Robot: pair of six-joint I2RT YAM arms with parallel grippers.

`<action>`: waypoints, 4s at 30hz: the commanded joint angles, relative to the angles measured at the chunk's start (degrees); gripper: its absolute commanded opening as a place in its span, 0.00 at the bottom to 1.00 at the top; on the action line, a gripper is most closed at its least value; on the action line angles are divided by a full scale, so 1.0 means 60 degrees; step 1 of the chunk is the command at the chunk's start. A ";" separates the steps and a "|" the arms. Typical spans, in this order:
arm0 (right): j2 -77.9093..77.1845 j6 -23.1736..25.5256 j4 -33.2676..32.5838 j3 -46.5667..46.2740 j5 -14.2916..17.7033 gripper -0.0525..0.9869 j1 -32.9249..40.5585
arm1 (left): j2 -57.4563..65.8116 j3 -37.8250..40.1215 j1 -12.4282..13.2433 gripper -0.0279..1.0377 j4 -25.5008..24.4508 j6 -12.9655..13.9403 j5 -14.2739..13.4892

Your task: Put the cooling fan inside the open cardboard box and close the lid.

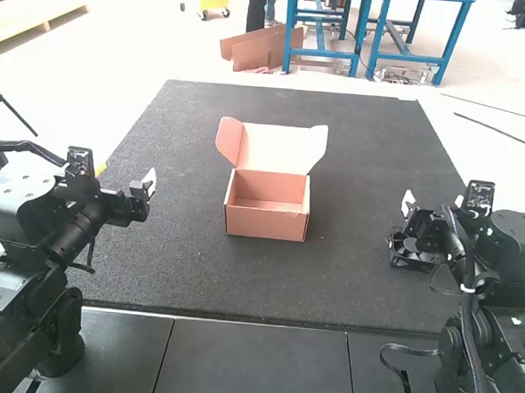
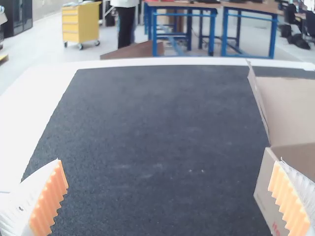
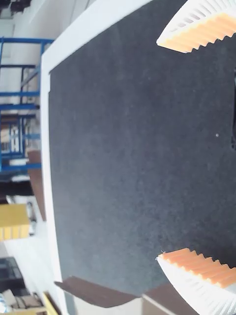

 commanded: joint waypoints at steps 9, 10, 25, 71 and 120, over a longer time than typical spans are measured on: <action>-0.0097 -0.0069 0.0024 -0.0035 -0.0089 0.93 -0.0096 | -0.0115 -0.0071 0.0105 0.93 0.0110 0.0118 -0.0036; -0.0097 -0.0055 0.0024 -0.0035 -0.0089 0.93 -0.0081 | -0.0115 -0.0071 0.0105 0.93 0.0110 0.0118 -0.0036; -0.0097 -0.0055 0.0053 -0.0035 -0.0089 0.93 -0.0096 | -0.0115 -0.0071 0.0105 0.93 0.0125 0.0118 -0.0036; 0.0445 -0.0011 0.2382 0.1196 0.0365 0.93 -0.0111 | 0.0603 0.1291 0.0105 0.93 0.2586 0.0191 -0.0197; 1.2428 -0.1593 -0.8736 1.0190 0.0262 0.92 -0.3143 | 0.8308 0.9157 0.0398 0.94 -0.6086 0.0220 -0.1955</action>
